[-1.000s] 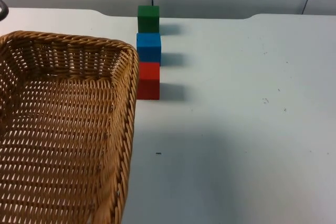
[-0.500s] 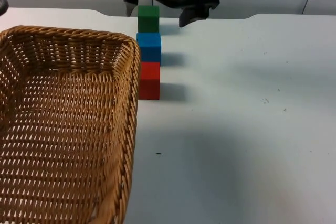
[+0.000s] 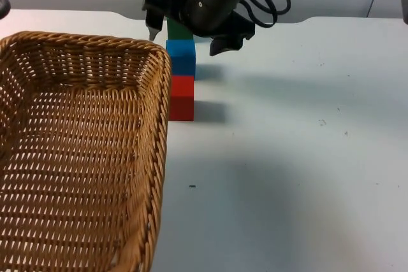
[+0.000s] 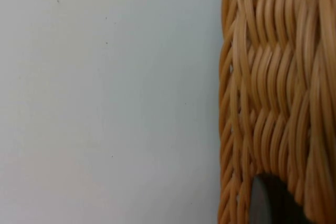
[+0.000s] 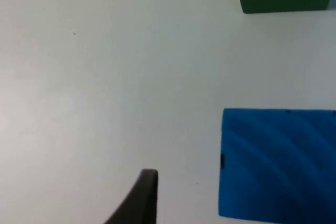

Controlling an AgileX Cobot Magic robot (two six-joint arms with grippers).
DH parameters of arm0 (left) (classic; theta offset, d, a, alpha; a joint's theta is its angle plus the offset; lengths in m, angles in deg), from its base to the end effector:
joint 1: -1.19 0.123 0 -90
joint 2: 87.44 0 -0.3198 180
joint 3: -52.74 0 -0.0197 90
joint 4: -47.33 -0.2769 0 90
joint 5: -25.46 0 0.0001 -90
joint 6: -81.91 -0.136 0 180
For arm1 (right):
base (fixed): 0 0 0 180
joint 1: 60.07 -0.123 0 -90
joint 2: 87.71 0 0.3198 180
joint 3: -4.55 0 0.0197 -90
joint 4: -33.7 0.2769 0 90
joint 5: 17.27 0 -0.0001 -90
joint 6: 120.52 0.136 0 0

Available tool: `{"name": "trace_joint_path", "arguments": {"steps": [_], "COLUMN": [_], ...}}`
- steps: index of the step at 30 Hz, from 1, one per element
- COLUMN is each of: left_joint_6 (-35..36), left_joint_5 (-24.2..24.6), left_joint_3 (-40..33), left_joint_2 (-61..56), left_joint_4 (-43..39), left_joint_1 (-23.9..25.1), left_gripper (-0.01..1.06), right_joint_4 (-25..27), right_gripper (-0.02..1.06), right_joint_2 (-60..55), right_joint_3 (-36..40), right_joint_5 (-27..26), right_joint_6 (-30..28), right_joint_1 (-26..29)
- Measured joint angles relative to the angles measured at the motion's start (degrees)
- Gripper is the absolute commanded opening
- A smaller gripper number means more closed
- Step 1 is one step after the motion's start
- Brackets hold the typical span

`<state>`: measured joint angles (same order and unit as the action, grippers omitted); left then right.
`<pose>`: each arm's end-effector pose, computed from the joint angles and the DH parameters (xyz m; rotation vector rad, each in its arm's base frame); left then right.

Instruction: Pick up the basket with the left hand and place the blue cube into the basket with the right hand.

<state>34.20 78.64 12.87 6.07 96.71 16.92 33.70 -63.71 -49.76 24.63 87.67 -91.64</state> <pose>0.2581 -0.0132 0.1589 -0.0256 2.7587 -0.8722 0.5520 0.3392 0.1068 -0.0755 2.5577 0.4192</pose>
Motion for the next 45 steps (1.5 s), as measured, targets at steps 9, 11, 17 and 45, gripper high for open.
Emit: {"name": "trace_joint_path", "arguments": {"steps": [9,11,17,45], "left_joint_6": [0.0,0.0,0.0,-0.24], "left_joint_5": [0.03,0.03,0.13,0.47], "left_joint_3": [0.0,0.0,0.0,0.0], "left_joint_2": [0.0,0.0,0.0,0.0], "left_joint_4": [0.0,0.0,0.24,0.7], "left_joint_1": [0.0,0.0,0.0,0.0], "left_gripper": [0.0,0.0,0.0,0.0], "right_joint_4": [-0.78,-0.78,-1.88,-2.0], "right_gripper": [0.97,0.97,0.93,0.27], "right_joint_2": [-2.73,-3.07,-3.83,-3.92], "right_joint_3": [-1.3,-1.42,-1.42,-1.54], "right_joint_5": [-0.89,-1.08,-2.27,-2.81], "right_joint_6": [1.55,1.55,1.55,1.55], "right_joint_1": [0.0,0.0,0.0,0.0]}}
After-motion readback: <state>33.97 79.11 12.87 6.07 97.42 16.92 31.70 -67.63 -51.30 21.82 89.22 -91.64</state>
